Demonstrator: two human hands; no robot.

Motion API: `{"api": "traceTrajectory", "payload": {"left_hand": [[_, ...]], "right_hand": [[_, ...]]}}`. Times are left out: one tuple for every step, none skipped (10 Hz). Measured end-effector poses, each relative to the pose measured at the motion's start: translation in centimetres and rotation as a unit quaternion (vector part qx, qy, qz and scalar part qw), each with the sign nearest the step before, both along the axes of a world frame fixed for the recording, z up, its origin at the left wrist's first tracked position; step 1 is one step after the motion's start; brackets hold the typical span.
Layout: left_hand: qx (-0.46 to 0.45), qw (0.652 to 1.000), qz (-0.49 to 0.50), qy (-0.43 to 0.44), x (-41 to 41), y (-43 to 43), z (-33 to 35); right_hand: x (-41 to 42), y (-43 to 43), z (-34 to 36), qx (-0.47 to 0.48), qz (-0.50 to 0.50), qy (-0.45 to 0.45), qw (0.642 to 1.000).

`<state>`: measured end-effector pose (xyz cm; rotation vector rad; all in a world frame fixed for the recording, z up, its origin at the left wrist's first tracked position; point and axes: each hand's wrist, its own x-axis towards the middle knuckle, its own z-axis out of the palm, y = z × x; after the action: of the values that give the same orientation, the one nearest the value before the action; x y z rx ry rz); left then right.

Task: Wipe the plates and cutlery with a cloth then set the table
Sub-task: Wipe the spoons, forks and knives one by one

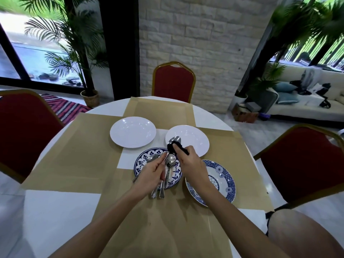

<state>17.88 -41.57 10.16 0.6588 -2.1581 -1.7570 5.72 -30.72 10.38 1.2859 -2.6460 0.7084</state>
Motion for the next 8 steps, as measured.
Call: {"api": "traceTrajectory", "payload": {"left_hand": [[-0.024,1.0,-0.018,0.005,0.1,0.0,0.2],[-0.042,0.999,-0.017,0.02,0.0,0.4,0.7],[-0.041,0.999,-0.016,0.019,-0.1,0.3,0.8],[-0.031,0.999,-0.028,0.019,-0.1,0.4,1.0],[-0.023,0.999,-0.032,0.034,-0.4,0.4,1.1],[-0.027,0.999,-0.022,0.02,-0.3,0.0,0.6],[-0.031,0.999,-0.035,0.006,0.1,0.2,0.5],[-0.023,0.999,-0.042,0.012,-0.1,0.7,1.0]], "right_hand": [[-1.6,0.2,0.9,-0.018,-0.06,0.033,0.997],[-0.6,0.1,1.4,0.019,-0.029,0.027,0.999],[0.3,0.3,1.7,0.044,0.018,0.03,0.998],[-0.8,0.5,1.7,0.052,-0.028,0.064,0.996],[-0.1,-0.1,2.6,0.055,-0.038,0.049,0.997],[0.4,0.1,1.9,0.096,0.04,0.119,0.987],[-1.1,0.5,2.3,0.072,0.008,0.112,0.991],[-1.2,0.0,2.1,0.057,-0.026,0.1,0.993]]}}
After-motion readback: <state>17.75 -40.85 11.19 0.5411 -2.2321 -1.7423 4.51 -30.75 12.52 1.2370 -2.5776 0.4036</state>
